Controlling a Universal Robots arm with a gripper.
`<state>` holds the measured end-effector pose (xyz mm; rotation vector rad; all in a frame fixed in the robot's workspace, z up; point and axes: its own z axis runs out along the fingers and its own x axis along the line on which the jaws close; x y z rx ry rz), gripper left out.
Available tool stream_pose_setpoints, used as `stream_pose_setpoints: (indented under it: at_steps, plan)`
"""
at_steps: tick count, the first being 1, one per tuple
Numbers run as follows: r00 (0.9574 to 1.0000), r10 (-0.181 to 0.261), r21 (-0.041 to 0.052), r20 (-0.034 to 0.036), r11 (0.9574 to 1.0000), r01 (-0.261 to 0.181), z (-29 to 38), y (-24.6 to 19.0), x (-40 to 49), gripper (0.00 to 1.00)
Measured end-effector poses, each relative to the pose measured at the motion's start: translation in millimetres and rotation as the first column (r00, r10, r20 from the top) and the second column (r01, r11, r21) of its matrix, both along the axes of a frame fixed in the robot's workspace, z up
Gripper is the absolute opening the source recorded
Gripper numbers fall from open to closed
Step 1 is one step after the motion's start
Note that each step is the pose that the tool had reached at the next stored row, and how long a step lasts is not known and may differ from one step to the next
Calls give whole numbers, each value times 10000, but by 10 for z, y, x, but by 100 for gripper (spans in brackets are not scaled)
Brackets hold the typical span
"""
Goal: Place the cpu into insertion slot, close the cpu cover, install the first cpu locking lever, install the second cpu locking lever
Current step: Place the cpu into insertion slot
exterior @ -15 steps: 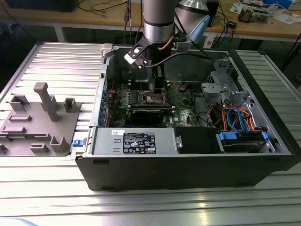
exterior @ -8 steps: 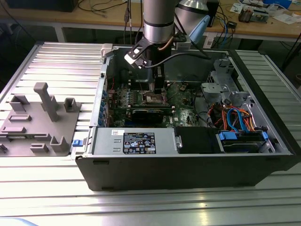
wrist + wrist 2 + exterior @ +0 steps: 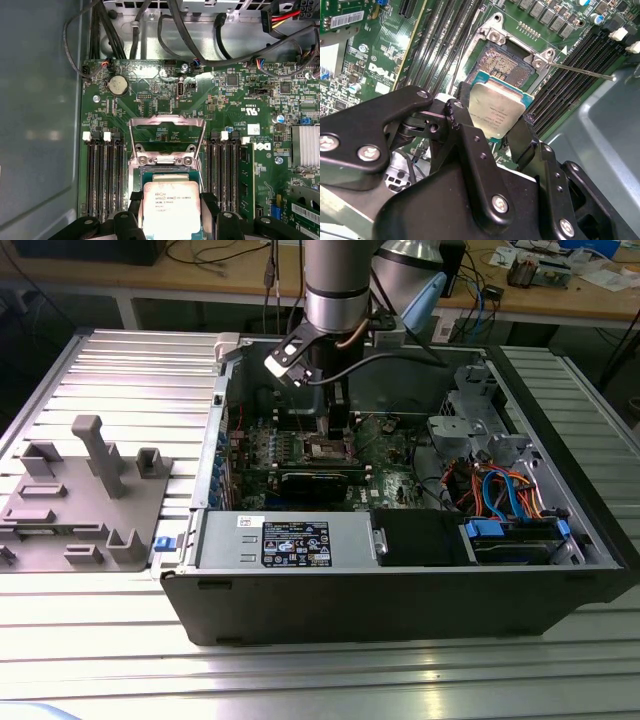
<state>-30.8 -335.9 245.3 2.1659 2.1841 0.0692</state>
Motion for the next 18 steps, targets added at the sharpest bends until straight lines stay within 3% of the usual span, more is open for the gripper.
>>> stream_pose_setpoints:
  at_steps: [13, 18]
  plan:
    - [10000, -1, -7, 0, 10000, 1, -35, 33, 0, 54]
    - [10000, 0, -79, 0, 10000, 0, -50, 33, 0, 54]
